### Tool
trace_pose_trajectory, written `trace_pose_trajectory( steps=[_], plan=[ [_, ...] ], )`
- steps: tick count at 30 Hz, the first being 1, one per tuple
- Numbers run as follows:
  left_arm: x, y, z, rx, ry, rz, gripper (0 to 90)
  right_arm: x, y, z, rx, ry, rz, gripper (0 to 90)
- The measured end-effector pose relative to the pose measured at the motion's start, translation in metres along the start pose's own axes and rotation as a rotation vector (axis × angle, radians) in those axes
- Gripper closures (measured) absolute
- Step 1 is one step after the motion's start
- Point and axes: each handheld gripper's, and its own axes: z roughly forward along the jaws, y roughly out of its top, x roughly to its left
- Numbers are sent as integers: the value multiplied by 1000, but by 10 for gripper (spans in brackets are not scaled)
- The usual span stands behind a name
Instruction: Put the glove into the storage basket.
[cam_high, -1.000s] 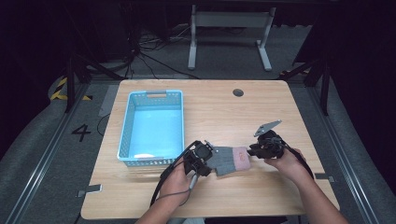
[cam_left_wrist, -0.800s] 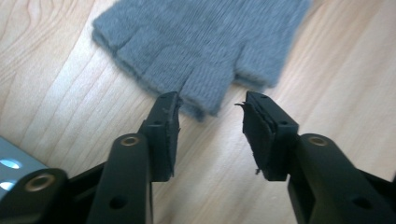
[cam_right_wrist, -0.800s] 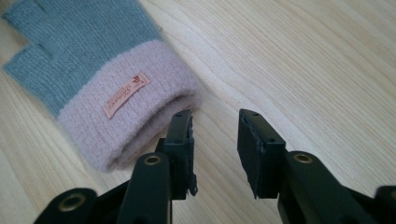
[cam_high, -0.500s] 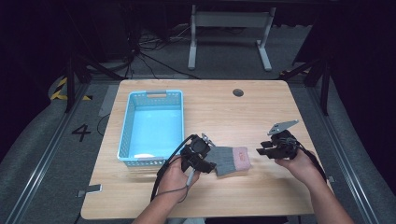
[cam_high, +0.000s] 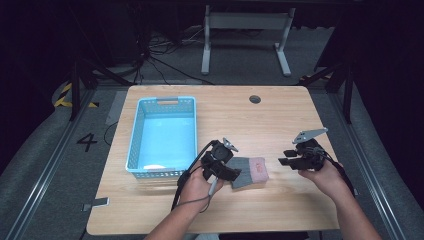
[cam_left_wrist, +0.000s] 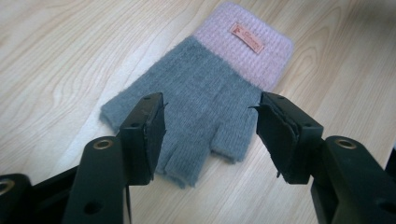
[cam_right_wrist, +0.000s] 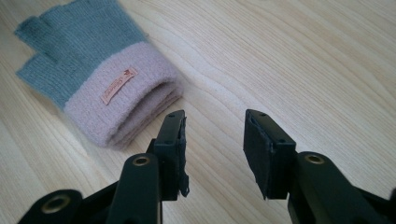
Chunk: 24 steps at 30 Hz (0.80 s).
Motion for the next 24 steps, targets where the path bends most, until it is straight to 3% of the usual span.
trace_pose_trajectory(
  steps=[9, 13, 18, 24],
  plan=[
    [8, 7, 11, -12, -54, -65, 346, -1, -1, -4, -10, 1, 8, 589],
    [10, 8, 20, 24, -53, -59, 191, 0, -1, -5, -13, 3, 4, 587],
    [8, 11, 30, 23, -11, -42, 183, 0, -2, -5, -15, 6, 7, 588],
    [3, 13, 51, 81, 54, 12, 169, 1, -1, -5, -18, 15, 9, 588]
  ],
)
